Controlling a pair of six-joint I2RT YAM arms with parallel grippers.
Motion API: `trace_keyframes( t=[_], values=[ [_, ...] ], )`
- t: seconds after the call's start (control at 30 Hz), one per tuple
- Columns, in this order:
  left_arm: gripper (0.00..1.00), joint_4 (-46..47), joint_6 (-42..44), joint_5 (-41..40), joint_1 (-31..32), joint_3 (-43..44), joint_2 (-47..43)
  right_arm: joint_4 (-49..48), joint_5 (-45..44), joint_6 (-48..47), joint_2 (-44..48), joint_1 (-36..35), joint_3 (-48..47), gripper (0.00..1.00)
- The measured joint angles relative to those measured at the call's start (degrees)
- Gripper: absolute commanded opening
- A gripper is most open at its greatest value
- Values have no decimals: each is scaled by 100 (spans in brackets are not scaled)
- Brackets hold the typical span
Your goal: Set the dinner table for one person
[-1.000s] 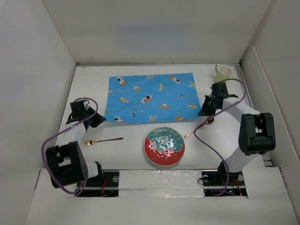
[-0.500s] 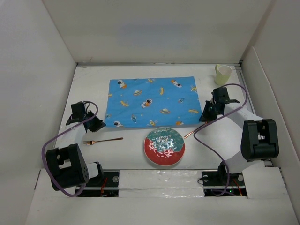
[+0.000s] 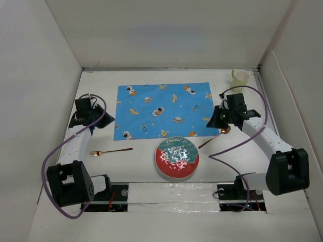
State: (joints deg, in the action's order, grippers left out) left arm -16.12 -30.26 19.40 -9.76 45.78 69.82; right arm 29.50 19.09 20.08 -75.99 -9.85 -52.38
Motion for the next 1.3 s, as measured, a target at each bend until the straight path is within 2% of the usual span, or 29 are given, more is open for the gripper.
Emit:
trace_keyframes(
  t=[0.03, 0.07, 0.13, 0.27, 0.3, 0.37, 0.4, 0.5, 0.77, 1.07, 1.1, 1.17, 1.3],
  values=[
    [0, 35, -4, 9, 142, 118, -50, -55, 157, -46, -4, -116, 26, 22],
    [0, 50, 4, 24, 295, 256, -101, -107, 339, -70, -68, -214, 50, 35],
    [0, 144, 2, 66, 660, 586, -144, -190, 610, -138, -345, -431, 87, 49],
    [3, 225, 20, -20, 1491, 1093, -151, -295, 977, -271, -894, -693, 166, 51],
    [13, 262, 48, -13, 1714, 1211, -151, -297, 1056, -304, -984, -730, 179, 51],
    [20, 343, 122, 31, 2100, 1388, -149, -317, 1180, -374, -1141, -793, 181, 51],
    [26, 369, 149, 61, 2214, 1438, -149, -350, 1237, -400, -1209, -822, 188, 51],
    [31, 407, 221, 149, 2293, 1460, -149, -474, 1351, -455, -1379, -918, 236, 50],
    [34, 219, 433, 129, 2277, 1510, -149, -656, 1600, -485, -1869, -1126, 391, 46],
    [34, 92, 605, 50, 2277, 2131, -122, -1165, 2129, -367, -2120, -1226, 632, 22],
    [33, 87, 623, 26, 2277, 2153, -122, -1207, 2225, -356, -2157, -1233, 667, 11],
    [33, 61, 647, -35, 2277, 2175, -118, -1333, 2669, -361, -2188, -1241, 767, 0],
    [33, -26, 702, -179, 2277, 2179, -94, -1416, 2949, -352, -2124, -1274, 824, 0]
  ],
)
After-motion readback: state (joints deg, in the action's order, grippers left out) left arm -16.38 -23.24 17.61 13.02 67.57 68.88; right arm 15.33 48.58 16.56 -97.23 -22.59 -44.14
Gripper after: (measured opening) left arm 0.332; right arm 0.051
